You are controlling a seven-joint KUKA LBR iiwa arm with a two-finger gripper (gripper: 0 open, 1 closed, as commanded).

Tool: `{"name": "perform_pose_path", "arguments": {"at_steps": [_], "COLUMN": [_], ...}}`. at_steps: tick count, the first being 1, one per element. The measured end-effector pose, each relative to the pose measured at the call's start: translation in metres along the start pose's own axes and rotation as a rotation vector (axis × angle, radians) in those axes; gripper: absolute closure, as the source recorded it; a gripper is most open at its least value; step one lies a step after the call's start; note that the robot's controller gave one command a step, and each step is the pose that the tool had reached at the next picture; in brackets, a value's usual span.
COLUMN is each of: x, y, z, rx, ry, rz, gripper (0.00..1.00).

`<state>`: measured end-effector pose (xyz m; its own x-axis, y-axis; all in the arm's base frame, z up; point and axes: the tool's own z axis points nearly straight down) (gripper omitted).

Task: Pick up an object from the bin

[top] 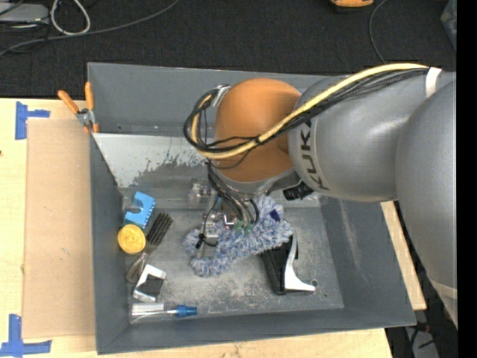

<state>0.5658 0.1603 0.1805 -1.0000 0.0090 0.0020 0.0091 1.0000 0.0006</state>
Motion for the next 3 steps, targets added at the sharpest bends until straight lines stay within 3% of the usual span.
{"name": "perform_pose_path", "arguments": {"at_steps": [1,2,3], "x": [0.0,0.063,0.063], "y": [0.0,0.018,0.018], "z": [0.0,0.013,0.013], "rx": [0.0,0.0,0.0], "ry": [0.0,0.003,0.003], "rz": [0.001,0.056,0.057], "gripper": [0.0,1.0,1.0]}}
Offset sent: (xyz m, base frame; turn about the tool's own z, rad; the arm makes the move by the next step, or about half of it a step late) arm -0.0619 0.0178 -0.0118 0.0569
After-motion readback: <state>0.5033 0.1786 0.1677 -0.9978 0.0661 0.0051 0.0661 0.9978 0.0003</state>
